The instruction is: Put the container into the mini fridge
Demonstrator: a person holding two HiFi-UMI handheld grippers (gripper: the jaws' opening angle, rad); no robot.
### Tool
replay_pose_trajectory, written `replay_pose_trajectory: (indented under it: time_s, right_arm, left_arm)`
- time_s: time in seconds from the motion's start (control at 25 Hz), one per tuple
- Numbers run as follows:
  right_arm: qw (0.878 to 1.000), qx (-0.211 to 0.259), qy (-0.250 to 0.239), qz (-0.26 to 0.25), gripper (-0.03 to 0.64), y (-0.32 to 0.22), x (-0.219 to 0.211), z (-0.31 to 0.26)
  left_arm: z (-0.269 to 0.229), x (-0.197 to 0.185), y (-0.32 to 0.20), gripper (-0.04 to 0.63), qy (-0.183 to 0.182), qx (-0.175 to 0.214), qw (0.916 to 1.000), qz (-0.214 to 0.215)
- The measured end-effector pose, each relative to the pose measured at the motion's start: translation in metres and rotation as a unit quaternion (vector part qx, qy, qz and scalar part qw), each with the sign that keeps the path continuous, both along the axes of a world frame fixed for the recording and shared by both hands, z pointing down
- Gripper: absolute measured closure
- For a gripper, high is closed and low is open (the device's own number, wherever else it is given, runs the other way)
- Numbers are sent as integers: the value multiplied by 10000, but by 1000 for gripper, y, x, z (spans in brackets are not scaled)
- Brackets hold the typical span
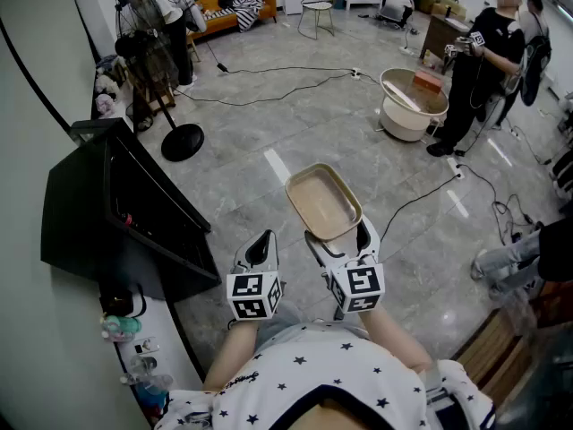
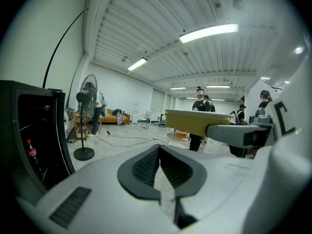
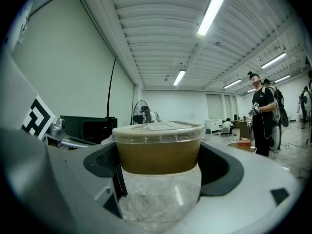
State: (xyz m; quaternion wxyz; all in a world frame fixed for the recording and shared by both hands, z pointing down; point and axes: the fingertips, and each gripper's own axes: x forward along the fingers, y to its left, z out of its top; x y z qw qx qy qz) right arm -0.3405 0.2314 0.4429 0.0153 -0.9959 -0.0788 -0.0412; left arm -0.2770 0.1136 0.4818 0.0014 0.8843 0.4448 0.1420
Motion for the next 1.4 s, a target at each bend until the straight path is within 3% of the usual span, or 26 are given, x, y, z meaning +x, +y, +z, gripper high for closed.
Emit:
replay_pose_trajectory:
  time_s: [0.96,1.4]
  right_arm:
    - [9998,-87,114,-143,118,34,-20,4]
    - [9993,75,95,-342,118,41,36,9]
  left_arm:
    - [3,-25,42,583,-51,-37,10000,37]
    - [14,27,43,583,-190,-6,9996,-194]
